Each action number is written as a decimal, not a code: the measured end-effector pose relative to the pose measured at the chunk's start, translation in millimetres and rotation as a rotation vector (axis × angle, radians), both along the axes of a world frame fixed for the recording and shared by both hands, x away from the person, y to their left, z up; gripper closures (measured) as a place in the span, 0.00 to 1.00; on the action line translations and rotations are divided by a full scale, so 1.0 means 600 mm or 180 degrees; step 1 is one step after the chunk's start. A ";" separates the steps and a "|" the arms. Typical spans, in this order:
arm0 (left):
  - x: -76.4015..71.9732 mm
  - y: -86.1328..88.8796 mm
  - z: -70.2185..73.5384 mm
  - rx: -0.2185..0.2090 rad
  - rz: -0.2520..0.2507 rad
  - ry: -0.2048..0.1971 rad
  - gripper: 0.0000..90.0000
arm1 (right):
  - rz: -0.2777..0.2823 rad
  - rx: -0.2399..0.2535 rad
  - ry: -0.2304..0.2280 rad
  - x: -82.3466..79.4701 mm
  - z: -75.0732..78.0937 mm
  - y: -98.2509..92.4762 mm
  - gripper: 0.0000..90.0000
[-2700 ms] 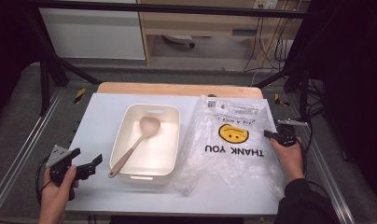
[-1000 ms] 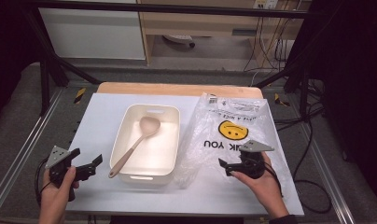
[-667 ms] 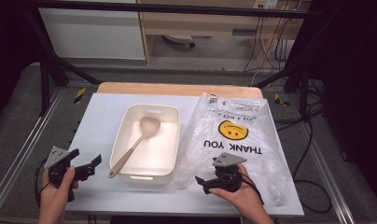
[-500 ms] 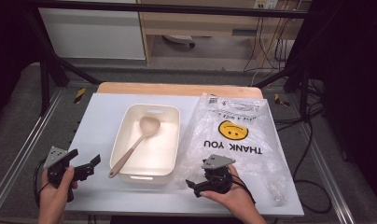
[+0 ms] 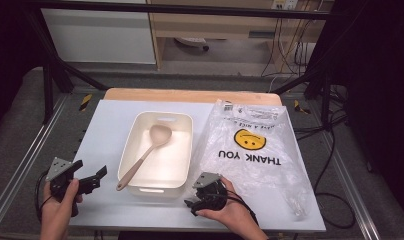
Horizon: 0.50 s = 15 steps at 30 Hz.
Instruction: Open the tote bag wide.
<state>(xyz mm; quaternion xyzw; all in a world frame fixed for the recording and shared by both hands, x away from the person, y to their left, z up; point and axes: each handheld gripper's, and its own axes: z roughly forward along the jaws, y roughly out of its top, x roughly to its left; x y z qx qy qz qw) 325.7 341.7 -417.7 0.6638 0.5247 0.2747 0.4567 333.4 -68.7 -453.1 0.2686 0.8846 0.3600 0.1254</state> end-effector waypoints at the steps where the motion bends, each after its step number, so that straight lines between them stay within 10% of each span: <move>1: 0.001 -0.001 0.000 0.0003 -0.0008 0.0003 0.07 | -0.0009 0.0009 0.0018 0.000 0.000 -0.002 0.31; 8: 0.001 -0.002 0.001 0.0009 -0.0036 -0.0002 0.07 | -0.0094 0.0192 0.0156 0.012 0.003 -0.025 0.82; 15: 0.005 -0.006 0.000 0.0013 -0.0071 0.0014 0.07 | -0.0234 0.0612 0.0184 0.026 0.017 -0.051 0.95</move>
